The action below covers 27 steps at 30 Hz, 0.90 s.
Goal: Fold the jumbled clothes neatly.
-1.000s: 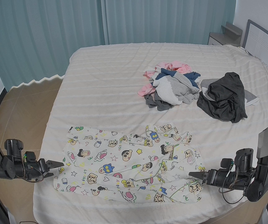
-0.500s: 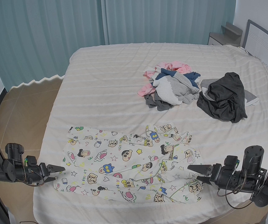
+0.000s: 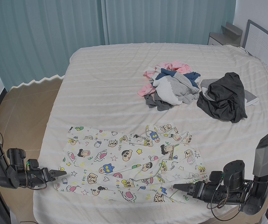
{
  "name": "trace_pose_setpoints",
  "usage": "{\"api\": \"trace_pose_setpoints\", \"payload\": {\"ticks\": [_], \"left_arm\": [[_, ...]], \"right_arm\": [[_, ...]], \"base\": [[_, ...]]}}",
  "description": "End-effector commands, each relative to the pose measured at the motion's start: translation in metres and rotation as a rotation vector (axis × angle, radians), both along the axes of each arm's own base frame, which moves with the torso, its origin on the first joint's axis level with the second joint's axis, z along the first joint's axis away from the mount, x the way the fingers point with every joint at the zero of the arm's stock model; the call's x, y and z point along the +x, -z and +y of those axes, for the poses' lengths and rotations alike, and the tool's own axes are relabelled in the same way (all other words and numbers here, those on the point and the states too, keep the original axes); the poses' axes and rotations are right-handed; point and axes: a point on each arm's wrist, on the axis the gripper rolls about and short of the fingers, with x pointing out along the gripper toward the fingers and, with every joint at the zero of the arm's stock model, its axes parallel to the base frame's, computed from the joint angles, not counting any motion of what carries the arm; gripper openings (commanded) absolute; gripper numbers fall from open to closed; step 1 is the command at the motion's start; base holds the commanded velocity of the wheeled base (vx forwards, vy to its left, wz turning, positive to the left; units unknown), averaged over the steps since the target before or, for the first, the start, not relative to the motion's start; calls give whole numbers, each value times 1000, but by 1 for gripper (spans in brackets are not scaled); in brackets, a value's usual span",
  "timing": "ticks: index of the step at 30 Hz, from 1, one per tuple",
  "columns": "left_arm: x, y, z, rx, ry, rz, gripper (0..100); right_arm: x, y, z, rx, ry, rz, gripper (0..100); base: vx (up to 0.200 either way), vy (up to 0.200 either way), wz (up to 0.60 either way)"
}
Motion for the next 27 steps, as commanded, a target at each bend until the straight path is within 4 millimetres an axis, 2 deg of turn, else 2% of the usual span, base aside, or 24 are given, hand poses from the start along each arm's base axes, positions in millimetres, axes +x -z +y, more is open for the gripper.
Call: {"api": "trace_pose_setpoints", "payload": {"ticks": [1, 8, 17, 27], "left_arm": [[-3, 9, -2, -7, -1, 38, 100], [-3, 9, -2, -9, -1, 37, 100], [-3, 9, -1, -9, -2, 36, 100], [-3, 9, -1, -10, -2, 38, 100]], "right_arm": [[2, 24, 3, -49, 12, 87, 100], [16, 25, 7, 46, 103, 130, 100], [14, 33, 5, 26, 112, 170, 100], [15, 34, 7, 36, 120, 174, 100]], "base": [[0, 0, 0], [0, 0, 0], [0, 0, 0], [0, 0, 0]]}}
